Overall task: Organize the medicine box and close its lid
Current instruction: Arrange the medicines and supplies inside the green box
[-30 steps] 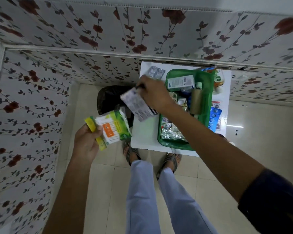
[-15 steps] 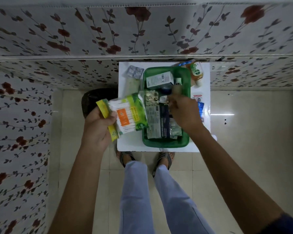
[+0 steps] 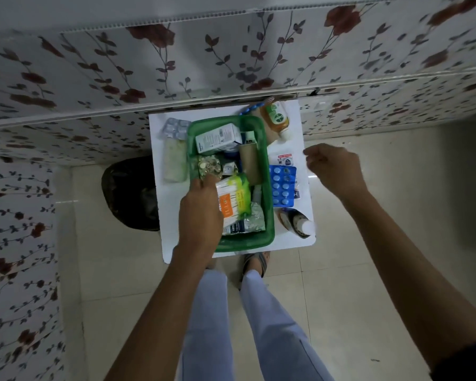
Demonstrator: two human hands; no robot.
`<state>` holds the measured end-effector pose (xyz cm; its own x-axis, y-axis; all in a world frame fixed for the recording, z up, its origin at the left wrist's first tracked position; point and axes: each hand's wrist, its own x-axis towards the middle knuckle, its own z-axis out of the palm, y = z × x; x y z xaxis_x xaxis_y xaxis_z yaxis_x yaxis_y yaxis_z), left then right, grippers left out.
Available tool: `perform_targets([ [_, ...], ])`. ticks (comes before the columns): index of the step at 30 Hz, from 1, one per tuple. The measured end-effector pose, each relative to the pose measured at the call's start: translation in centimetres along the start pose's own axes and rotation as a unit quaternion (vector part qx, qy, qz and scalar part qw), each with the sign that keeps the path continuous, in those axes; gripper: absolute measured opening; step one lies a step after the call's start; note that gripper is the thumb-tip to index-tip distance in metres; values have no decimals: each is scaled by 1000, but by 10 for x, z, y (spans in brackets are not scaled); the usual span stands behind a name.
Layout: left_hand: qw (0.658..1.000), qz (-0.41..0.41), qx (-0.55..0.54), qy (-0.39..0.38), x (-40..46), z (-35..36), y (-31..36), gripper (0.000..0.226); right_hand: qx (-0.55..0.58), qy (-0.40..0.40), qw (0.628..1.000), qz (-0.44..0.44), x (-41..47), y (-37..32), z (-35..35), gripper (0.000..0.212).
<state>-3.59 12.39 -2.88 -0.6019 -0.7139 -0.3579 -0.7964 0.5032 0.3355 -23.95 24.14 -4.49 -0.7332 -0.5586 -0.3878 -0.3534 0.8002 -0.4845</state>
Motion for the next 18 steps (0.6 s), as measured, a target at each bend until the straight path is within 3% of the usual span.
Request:
perform_targets([
  [3, 994, 41, 81, -55, 6, 6, 1, 33, -29, -68, 997, -12, 9, 6, 19, 30],
  [8, 973, 85, 176, -121, 10, 25, 8, 29, -113, -120, 986, 26, 19, 3, 48, 70],
  [13, 997, 76, -4, -16, 14, 29, 3, 48, -69, -94, 991, 64, 23, 0, 64, 78],
  [15, 992, 73, -98, 4, 16, 24, 7, 42, -40, -100, 992, 72, 25, 1, 63, 67],
  [18, 976, 51, -213, 13, 21, 15, 15, 34, -18, -104, 991, 85, 24, 5, 50, 33],
])
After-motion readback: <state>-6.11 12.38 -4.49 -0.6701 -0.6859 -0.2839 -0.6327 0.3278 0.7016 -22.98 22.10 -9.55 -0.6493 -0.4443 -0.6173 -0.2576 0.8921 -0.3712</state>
